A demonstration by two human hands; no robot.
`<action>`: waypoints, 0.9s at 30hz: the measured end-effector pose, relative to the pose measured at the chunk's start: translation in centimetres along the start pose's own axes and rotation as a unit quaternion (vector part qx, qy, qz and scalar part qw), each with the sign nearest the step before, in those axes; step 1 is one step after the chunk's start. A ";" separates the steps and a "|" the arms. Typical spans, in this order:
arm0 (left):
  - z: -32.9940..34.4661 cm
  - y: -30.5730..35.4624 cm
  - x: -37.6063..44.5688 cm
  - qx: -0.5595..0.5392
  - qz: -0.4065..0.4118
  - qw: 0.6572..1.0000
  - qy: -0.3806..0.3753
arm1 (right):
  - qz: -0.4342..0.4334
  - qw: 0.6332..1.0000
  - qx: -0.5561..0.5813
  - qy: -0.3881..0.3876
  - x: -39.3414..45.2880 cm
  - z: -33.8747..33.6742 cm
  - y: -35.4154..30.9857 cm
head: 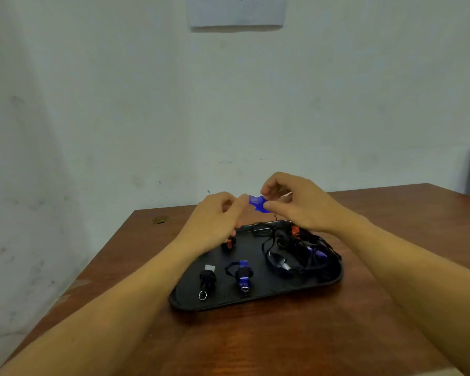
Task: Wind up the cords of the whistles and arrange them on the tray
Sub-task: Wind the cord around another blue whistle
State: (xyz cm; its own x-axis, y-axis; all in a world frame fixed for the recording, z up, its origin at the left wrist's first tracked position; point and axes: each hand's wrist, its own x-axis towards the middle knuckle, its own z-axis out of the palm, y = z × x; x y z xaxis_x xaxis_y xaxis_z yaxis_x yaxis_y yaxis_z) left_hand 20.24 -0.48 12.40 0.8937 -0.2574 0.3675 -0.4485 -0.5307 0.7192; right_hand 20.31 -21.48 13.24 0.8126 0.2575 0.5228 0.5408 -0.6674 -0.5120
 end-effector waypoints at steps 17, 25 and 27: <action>-6.0 3.4 0.7 -0.306 -0.108 0.944 0.064 | 0.148 0.970 0.189 0.030 1.3 0.8 -3.0; -8.1 3.2 1.0 -0.376 -0.105 0.913 0.117 | 0.167 0.986 0.004 0.004 0.3 -1.1 0.6; -7.8 3.4 0.9 -0.376 -0.102 0.916 0.095 | 0.174 0.983 0.038 -0.034 0.2 -1.3 -0.2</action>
State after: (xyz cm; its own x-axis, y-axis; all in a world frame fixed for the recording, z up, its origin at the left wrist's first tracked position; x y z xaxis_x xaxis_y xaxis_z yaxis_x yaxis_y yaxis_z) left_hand 19.42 3.80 19.72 0.9737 -0.0322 0.2256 -0.2170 0.1723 0.9608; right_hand 20.10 -22.24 14.32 0.9629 0.0700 0.2608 0.2391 -0.6700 -0.7028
